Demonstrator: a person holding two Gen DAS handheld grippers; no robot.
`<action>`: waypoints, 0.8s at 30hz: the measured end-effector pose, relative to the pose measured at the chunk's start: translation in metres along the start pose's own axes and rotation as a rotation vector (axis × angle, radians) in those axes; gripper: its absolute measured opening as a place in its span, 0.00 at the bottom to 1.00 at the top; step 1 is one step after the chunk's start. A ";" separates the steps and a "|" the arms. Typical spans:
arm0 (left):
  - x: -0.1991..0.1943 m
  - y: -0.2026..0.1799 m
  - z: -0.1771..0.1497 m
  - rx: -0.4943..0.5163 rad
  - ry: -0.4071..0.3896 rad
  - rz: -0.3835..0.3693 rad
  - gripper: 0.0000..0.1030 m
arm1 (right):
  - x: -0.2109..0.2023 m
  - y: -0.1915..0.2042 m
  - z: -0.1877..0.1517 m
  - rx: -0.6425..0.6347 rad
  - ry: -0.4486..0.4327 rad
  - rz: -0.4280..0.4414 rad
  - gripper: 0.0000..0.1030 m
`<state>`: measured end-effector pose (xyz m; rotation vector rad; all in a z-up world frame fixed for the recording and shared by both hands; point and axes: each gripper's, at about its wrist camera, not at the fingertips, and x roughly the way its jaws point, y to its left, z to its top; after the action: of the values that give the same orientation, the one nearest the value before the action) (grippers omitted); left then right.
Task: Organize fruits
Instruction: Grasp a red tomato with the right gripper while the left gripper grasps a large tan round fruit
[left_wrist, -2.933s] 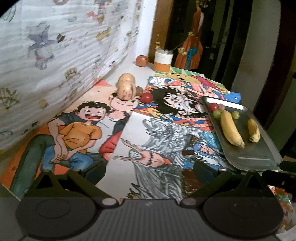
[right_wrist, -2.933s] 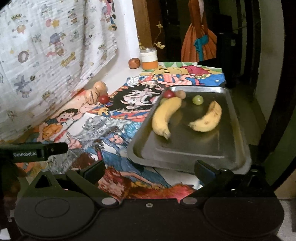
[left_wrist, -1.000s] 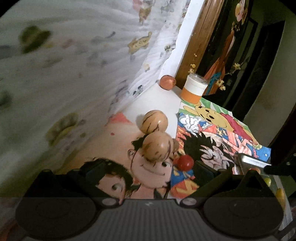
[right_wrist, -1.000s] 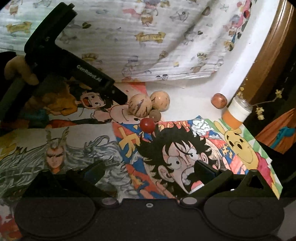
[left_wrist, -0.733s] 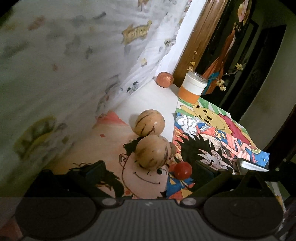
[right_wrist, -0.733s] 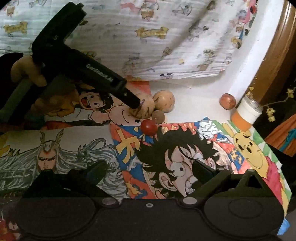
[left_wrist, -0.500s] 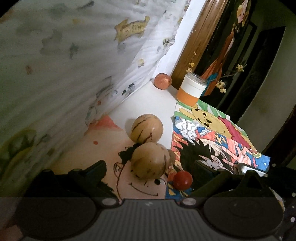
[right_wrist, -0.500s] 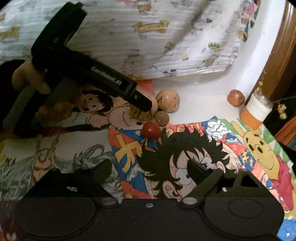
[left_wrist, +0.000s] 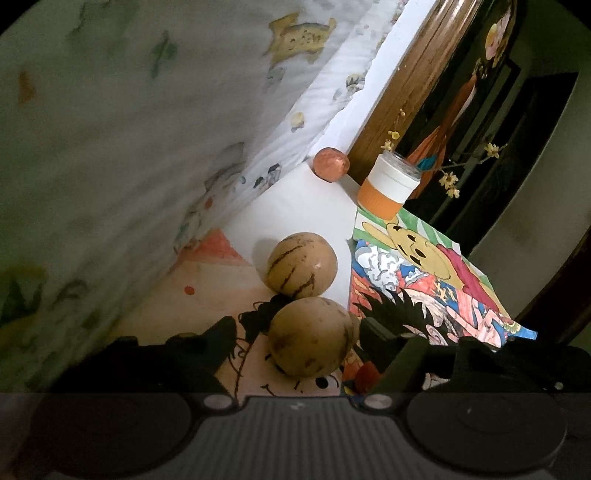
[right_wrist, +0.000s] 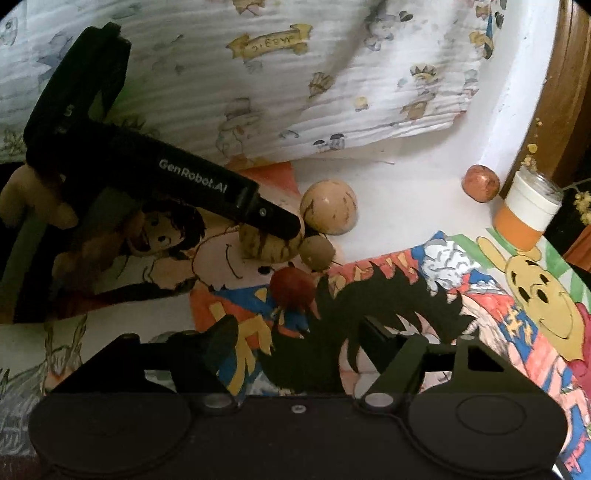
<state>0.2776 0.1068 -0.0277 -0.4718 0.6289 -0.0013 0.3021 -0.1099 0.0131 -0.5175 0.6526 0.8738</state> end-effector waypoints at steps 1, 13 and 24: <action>0.000 0.001 0.000 -0.004 -0.001 -0.005 0.69 | 0.003 0.000 0.001 -0.002 0.003 0.003 0.67; 0.003 0.007 0.000 -0.026 0.010 -0.074 0.56 | 0.026 -0.003 0.011 0.009 0.000 0.021 0.53; 0.003 0.010 0.000 -0.034 0.003 -0.079 0.55 | 0.032 -0.004 0.013 0.023 -0.012 0.046 0.34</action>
<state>0.2784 0.1151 -0.0337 -0.5290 0.6140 -0.0668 0.3244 -0.0868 -0.0002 -0.4780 0.6647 0.9112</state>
